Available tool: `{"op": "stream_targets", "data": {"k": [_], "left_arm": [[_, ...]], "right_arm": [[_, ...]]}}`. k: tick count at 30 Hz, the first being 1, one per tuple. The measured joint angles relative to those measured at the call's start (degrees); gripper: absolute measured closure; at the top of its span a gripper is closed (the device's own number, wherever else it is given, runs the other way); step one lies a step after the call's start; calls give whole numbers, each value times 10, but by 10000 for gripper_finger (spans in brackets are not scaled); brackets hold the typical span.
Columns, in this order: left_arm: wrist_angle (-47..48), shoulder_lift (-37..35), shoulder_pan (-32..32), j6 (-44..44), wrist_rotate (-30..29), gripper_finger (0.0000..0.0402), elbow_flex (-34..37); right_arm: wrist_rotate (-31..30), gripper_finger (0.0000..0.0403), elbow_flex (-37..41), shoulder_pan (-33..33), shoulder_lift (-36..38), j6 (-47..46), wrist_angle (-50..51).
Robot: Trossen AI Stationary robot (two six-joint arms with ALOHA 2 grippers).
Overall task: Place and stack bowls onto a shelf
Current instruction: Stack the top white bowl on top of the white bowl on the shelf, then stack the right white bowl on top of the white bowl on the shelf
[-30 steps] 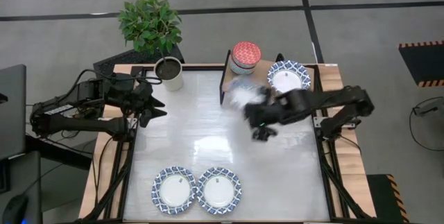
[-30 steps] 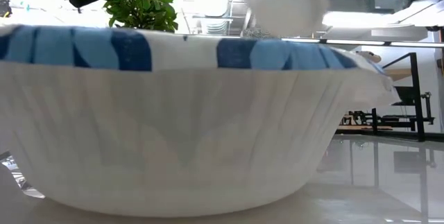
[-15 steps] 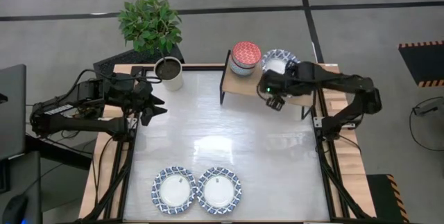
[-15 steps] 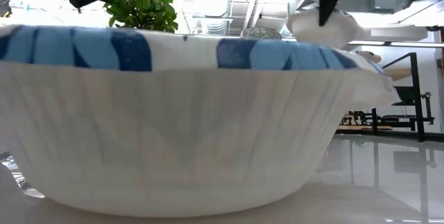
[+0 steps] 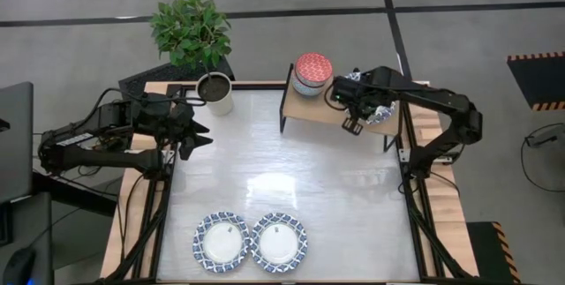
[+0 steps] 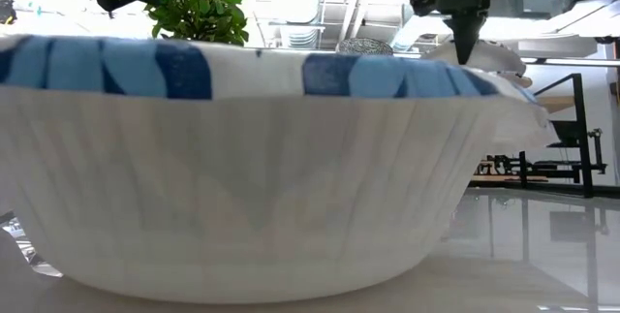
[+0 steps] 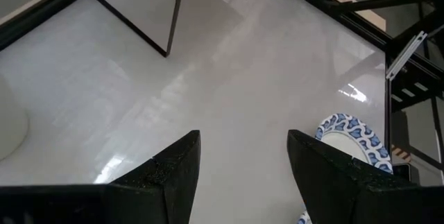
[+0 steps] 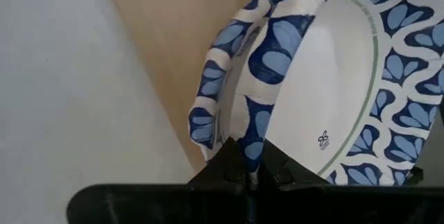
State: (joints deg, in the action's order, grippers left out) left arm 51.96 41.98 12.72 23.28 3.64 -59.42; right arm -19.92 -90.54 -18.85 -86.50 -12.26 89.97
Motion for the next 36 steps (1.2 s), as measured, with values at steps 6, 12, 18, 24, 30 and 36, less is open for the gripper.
{"op": "stream_targets", "data": {"k": [6, 12, 18, 24, 30, 36], "left_arm": [[0, 0, 0, 0, 0, 200, 0], [0, 0, 0, 0, 11, 200, 0], [0, 0, 0, -2, 20, 200, 0], [0, 0, 0, -3, 20, 200, 0], [0, 0, 0, -10, 20, 200, 0], [0, 0, 0, -10, 20, 200, 0]], "right_arm": [[0, 357, 0, -8, 0, -13, 0], [-9, 342, 0, -8, 0, -9, 0], [3, 278, 0, -8, 0, -9, 0], [4, 194, -21, -4, 2, -12, 0], [73, 176, -126, 47, 8, -39, -19], [144, 176, -156, 169, 7, -186, -121]]}}
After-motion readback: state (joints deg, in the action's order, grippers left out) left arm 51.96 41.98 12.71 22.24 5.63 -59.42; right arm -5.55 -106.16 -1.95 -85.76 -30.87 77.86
